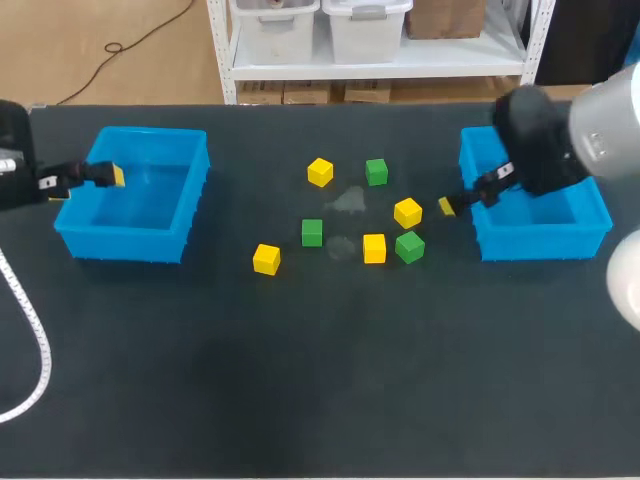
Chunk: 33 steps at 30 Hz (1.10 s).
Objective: Put the green cubes in the right bin and the yellow cubes in the left bin.
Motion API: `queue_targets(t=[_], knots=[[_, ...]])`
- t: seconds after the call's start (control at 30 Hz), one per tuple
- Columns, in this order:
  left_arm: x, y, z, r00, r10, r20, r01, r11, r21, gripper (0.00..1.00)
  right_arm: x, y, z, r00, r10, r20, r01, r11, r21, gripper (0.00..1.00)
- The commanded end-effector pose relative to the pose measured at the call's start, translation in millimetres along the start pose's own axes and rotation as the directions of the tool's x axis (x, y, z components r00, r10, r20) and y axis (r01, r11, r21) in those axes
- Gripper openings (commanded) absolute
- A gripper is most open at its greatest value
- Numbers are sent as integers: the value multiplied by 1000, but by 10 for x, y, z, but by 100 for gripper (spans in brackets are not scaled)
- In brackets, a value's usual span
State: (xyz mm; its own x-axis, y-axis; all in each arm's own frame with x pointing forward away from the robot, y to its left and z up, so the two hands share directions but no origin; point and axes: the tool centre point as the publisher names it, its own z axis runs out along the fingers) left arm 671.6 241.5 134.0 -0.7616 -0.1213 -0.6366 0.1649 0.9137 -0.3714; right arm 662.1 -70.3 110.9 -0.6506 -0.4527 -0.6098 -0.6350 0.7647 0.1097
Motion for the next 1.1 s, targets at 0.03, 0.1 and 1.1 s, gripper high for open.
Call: queue_targets(t=[0.03, 0.1, 1.1], knots=[[17, -38, 36, 1000, 1, 1, -1, 999, -38, 100, -3, 27, 147, 1000, -5, -14, 6, 999, 54, 100], [17, -38, 36, 1000, 1, 1, -1, 999, -38, 100, 13, 21, 178, 1000, -5, -24, 7, 998, 56, 100], [17, -38, 36, 1000, 1, 1, -1, 999, -38, 100, 476, 228, 955, 981, -36, -190, 77, 974, 215, 100]])
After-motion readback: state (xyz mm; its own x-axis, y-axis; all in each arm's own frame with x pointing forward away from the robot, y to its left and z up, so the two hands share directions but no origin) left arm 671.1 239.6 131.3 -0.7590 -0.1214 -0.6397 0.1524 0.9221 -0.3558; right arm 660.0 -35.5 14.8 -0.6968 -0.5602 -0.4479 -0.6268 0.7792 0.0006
